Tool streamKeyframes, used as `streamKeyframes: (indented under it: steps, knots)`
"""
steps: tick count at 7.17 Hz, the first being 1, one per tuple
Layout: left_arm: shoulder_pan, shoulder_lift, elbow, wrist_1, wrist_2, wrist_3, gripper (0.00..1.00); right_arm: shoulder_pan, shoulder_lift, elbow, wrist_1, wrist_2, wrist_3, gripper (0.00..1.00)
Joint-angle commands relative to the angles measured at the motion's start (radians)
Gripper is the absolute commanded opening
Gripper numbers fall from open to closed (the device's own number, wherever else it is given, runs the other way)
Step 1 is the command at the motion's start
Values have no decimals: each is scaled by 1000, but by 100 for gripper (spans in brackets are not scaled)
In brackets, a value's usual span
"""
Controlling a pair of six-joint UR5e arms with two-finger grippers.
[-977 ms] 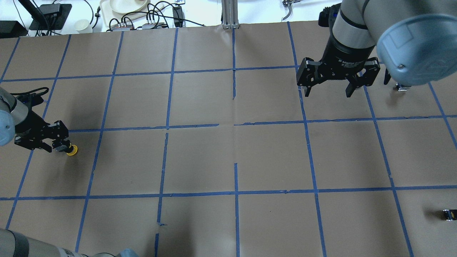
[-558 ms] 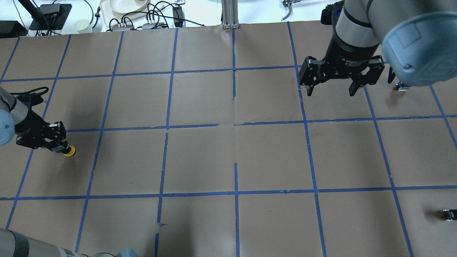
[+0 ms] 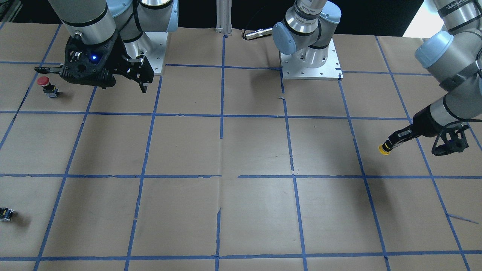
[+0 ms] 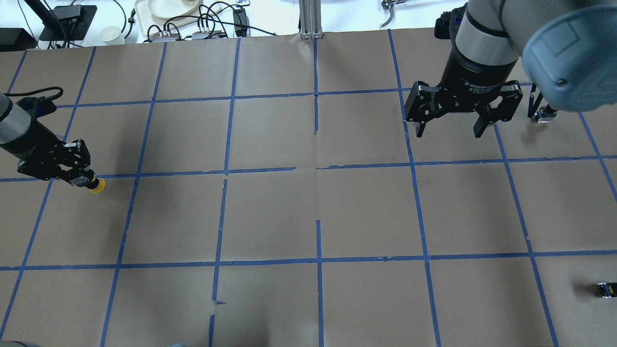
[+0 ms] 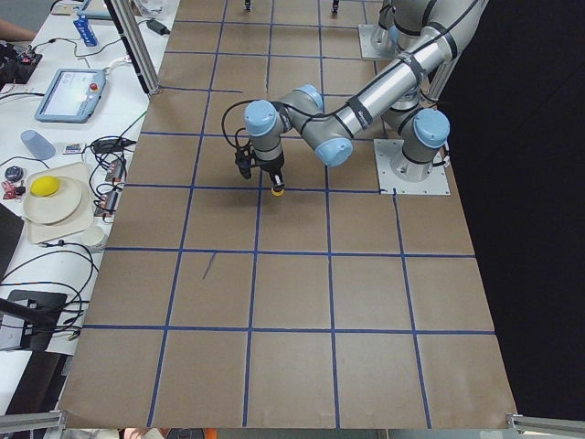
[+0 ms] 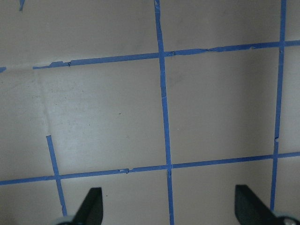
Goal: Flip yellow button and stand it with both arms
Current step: 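Lift the button with the left gripper while the right gripper approaches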
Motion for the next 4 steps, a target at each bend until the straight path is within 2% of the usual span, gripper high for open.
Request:
streamKeyframes:
  steps: [1,2,3,4]
  knots:
    - [-92,2,100,-256,-398,-267,0,-5,-3,16,4,14,22,100]
    - [-110,2,108,-365,-639,-334,0,-16,-1,17,-4,53,24,99]
    - [-140,2,93,-417,-797,-340,0,-49,0,23,-5,126,26,99]
    - [-193,2,75,-443,-936,-348,0,-112,-1,57,4,246,29,99]
